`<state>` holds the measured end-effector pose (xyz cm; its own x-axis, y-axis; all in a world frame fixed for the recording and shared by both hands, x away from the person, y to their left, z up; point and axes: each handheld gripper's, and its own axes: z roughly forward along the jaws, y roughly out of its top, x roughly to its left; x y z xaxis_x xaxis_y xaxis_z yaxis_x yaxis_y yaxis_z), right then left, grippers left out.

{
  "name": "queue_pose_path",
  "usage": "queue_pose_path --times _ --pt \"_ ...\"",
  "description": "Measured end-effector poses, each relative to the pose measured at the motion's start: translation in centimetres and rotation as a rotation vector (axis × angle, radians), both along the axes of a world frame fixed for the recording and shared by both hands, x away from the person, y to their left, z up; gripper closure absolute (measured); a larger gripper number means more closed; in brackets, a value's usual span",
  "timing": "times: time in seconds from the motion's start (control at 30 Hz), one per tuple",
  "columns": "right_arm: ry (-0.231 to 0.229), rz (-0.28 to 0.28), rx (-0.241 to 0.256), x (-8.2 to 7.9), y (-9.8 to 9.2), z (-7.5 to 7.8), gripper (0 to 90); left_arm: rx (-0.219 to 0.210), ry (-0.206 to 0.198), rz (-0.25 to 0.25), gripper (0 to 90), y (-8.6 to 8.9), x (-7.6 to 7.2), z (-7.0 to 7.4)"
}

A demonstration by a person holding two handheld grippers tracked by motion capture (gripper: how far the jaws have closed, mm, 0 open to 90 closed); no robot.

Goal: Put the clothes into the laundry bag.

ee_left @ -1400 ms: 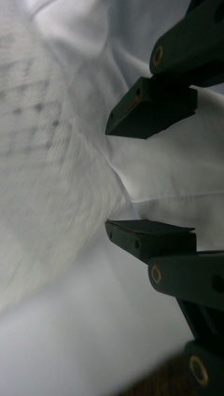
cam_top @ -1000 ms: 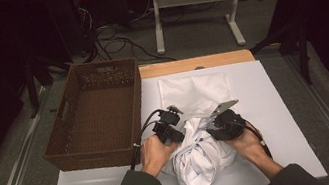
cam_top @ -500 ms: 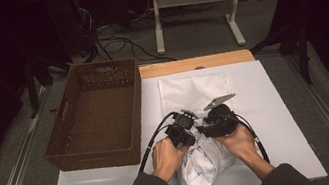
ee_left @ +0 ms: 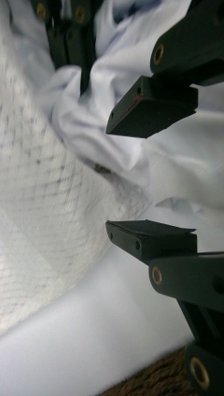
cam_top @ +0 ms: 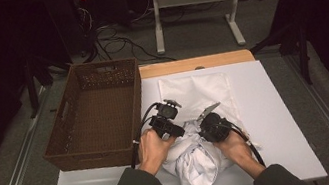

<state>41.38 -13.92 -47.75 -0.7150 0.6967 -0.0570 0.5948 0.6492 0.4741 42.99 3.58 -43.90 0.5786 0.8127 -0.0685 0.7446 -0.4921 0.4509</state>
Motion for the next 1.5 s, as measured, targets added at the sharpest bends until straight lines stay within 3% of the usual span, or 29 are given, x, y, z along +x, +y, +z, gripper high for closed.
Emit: queue_pose_path --times 0.17,0.27,0.43,0.5,0.63,0.87,0.97,1.13,1.2,1.37,1.5 --pt "0.011 -0.007 -0.002 -0.1 -0.1 0.1 88.8 0.033 0.039 -0.006 46.2 -1.4 1.5 -1.7" --pt "0.003 0.008 0.0 -0.1 -0.3 0.1 88.8 0.032 0.054 -0.008 51.8 -2.0 2.1 -2.8" --pt "0.004 0.007 0.0 0.1 -0.6 0.1 88.9 0.026 0.042 -0.035 83.2 -1.8 2.5 -3.4" --pt "-0.002 0.006 0.0 0.3 -0.8 0.1 89.0 0.028 0.032 -0.051 89.2 -1.6 2.3 -3.1" --pt "-0.025 -0.02 -0.024 0.6 -1.4 0.4 89.2 0.073 -0.002 -0.088 89.8 -0.6 1.3 -1.9" --pt "-0.084 -0.11 -0.067 2.5 -2.9 1.0 89.5 0.029 -0.014 -0.1 89.8 0.9 -0.2 -1.0" --pt "-0.077 -0.13 -0.063 2.9 -2.8 0.8 87.8 0.024 -0.014 -0.1 89.7 0.7 -0.3 -1.1" --pt "-0.08 -0.098 0.015 1.4 -2.9 2.3 67.9 0.011 -0.009 -0.1 89.7 0.3 -0.1 -1.5" --pt "-0.09 -0.073 0.017 0.5 -3.0 3.0 59.5 0.014 -0.005 -0.106 89.7 0.2 -0.1 -1.6" --pt "-0.138 -0.021 0.075 -1.5 -3.2 4.7 48.8 0.019 0.007 -0.097 89.7 0.3 0.1 -1.7" --pt "-0.123 0.03 0.094 -2.3 -2.2 5.0 44.5 0.01 0.006 -0.089 89.7 0.2 0.0 -1.6"
